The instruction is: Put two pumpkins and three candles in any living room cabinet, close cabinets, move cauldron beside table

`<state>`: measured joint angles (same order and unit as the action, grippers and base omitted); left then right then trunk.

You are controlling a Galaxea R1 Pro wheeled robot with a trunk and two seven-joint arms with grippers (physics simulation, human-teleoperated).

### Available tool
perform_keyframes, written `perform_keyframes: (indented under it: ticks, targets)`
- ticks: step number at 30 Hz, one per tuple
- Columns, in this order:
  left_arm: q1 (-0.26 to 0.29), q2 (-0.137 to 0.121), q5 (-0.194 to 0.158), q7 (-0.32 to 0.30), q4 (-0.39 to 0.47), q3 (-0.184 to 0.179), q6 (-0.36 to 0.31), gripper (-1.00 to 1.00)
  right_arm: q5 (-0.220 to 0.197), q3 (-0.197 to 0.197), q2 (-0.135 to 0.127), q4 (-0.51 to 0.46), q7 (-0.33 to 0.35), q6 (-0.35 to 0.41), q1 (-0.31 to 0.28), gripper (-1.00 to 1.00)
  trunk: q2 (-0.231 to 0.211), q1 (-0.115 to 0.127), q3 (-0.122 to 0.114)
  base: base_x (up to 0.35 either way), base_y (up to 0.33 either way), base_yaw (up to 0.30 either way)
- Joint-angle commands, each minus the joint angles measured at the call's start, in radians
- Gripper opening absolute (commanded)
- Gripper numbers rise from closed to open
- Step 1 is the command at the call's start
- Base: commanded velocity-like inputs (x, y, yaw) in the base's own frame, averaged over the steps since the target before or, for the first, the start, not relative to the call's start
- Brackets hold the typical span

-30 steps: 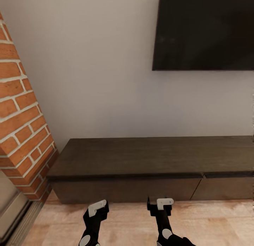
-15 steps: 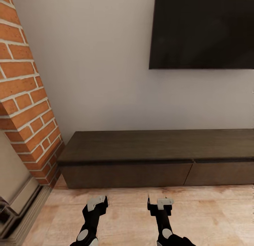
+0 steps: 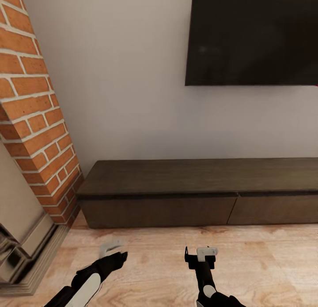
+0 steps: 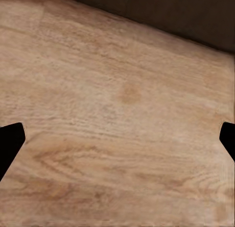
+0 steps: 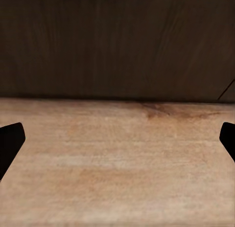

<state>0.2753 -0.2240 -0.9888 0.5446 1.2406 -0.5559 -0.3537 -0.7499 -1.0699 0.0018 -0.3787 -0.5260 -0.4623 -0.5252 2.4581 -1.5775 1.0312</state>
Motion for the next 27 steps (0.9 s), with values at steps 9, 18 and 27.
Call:
perform_keyframes:
  ticks: [9,18,27]
  targets:
    - [0.002,-0.027,-0.069,0.007,-0.031,0.008,-0.043,1.0,-0.003,-0.008,0.001,0.0,-0.006,-0.005,-0.001,1.0,-0.063,0.035,-0.027,-0.001,0.0,0.0]
    - [0.007,-0.003,-0.064,0.0,-0.187,0.008,-0.056,1.0,-0.009,-0.007,0.003,-0.01,-0.004,-0.004,-0.001,1.0,-0.126,0.069,-0.055,0.0,0.0,0.0]
    - [0.008,0.053,-0.052,-0.002,-0.301,0.004,-0.048,1.0,-0.044,-0.006,0.04,-0.011,-0.005,0.044,-0.001,1.0,-0.189,0.104,-0.084,0.0,0.0,0.0]
